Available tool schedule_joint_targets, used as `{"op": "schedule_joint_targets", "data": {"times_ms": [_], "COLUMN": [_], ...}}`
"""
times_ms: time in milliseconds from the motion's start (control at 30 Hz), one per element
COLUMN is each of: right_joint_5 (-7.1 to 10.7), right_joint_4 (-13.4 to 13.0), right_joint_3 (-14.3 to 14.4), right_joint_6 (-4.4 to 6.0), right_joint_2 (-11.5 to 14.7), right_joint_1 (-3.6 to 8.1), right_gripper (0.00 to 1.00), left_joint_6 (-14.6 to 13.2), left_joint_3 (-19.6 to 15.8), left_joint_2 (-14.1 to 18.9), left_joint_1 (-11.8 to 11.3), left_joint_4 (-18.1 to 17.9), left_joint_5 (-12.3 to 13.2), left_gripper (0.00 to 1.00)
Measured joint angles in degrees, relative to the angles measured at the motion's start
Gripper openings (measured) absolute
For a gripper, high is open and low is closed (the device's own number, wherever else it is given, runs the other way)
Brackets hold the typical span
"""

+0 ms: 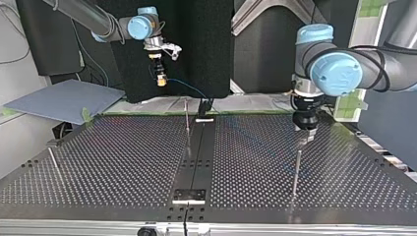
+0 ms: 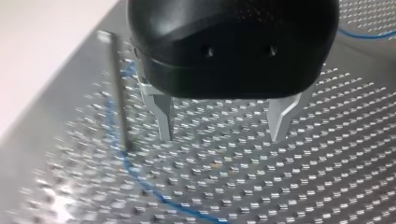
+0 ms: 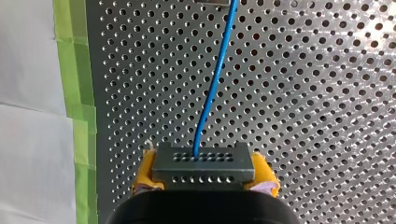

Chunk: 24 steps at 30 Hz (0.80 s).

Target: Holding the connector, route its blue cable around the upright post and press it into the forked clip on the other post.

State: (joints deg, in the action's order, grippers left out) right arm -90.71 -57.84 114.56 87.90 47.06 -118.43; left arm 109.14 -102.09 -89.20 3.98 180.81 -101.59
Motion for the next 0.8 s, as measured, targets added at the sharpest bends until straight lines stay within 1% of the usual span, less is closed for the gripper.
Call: {"op": "schedule_joint_targets", "data": {"times_ms": [300,367,467,633,800], "right_joint_5": [0.0,0.0,0.24,0.56,0.96], "right_joint_4": [-0.11,-0.16,-0.3,-0.55,-0.61], "right_joint_3": [0.0,0.0,0.0,-0.01,-0.03], "right_joint_6": [0.06,0.08,0.13,0.24,0.26], "right_joint_2": [-0.01,-0.02,-0.01,-0.04,-0.03], "right_joint_1": [0.0,0.0,0.0,0.0,0.0], "right_gripper": [0.02,0.02,0.02,0.02,0.02], "left_joint_6": [-4.11,-4.59,-4.67,-4.58,-6.15], "left_joint_3": [4.26,5.37,7.13,9.76,12.37], "left_joint_2": [4.27,5.37,7.12,9.77,12.37], "left_joint_1": [0.0,0.0,0.0,0.06,0.68], "left_joint_4": [4.29,5.37,7.12,9.79,12.37], "left_joint_5": [-4.03,-4.1,-3.16,-0.8,1.76], "left_gripper": [0.98,0.98,0.98,0.98,0.98]}}
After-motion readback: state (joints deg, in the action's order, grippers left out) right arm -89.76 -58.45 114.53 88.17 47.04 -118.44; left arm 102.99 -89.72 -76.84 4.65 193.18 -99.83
